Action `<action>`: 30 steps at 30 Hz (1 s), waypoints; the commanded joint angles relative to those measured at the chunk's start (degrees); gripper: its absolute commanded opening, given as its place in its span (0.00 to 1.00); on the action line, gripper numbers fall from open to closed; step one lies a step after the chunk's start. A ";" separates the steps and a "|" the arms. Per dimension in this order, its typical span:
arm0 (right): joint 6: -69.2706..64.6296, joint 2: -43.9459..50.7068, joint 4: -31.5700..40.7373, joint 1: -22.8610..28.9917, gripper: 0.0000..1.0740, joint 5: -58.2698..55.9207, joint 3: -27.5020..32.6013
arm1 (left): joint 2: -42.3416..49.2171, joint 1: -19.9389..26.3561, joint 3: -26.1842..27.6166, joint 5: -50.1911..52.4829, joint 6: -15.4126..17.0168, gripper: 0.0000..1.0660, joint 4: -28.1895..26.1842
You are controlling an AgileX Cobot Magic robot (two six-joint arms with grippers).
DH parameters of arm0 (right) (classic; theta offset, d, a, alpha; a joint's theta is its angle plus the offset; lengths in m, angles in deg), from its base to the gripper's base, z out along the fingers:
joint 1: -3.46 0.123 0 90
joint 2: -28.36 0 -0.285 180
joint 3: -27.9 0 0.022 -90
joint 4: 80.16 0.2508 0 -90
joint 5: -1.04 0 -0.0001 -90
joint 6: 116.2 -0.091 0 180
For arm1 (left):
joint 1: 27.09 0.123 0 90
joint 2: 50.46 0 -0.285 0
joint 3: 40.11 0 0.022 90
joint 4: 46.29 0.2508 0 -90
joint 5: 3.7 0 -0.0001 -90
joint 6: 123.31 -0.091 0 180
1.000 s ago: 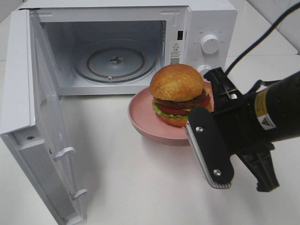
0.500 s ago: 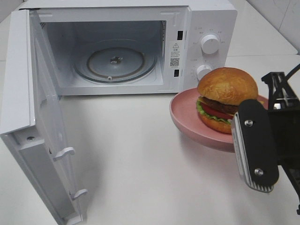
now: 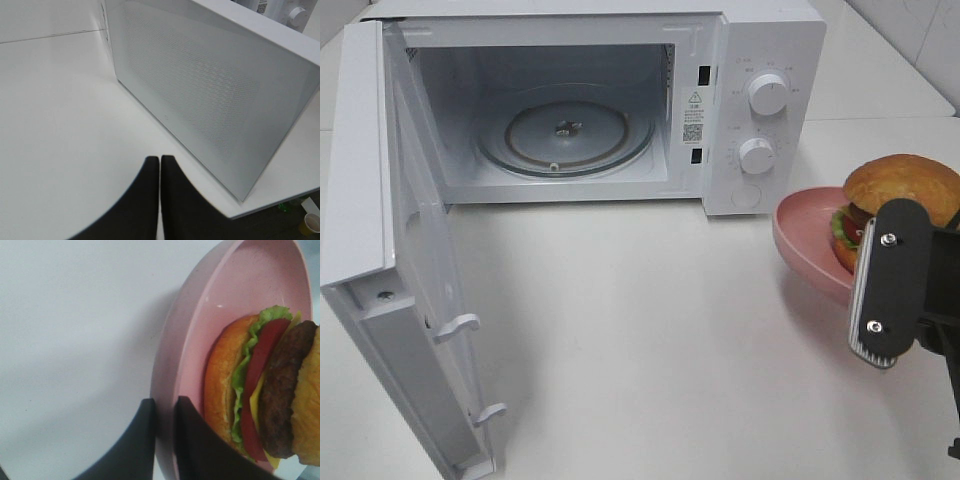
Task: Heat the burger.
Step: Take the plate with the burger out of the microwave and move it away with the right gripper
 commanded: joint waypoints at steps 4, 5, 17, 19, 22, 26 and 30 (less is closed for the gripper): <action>-9.00 0.69 -7.33 0.06 0.00 0.74 1.55 | 0.97 0.17 -0.11 0.57 0.17 0.00 -0.29; -11.12 0.69 -8.82 -0.63 0.00 0.86 2.06 | 0.97 0.17 -0.11 0.57 0.17 0.00 -0.29; -13.12 -1.43 -9.80 -13.46 0.00 6.02 2.12 | 0.97 0.17 -0.11 0.57 0.17 0.00 -0.29; -13.06 -5.10 -10.03 -16.27 0.00 6.19 1.26 | 0.97 0.17 -0.11 0.57 0.17 0.00 -0.29; -13.46 -10.26 -10.03 -18.96 0.00 7.56 -0.92 | 0.97 0.17 -0.11 0.57 0.17 0.00 -0.29; -15.24 -15.41 -10.03 -22.06 0.00 8.88 -3.44 | 0.97 0.17 -0.11 0.57 0.17 0.00 -0.29; -16.21 -22.63 -11.40 -24.52 0.00 13.18 -5.84 | 0.97 0.17 -0.11 0.57 0.17 0.00 -0.29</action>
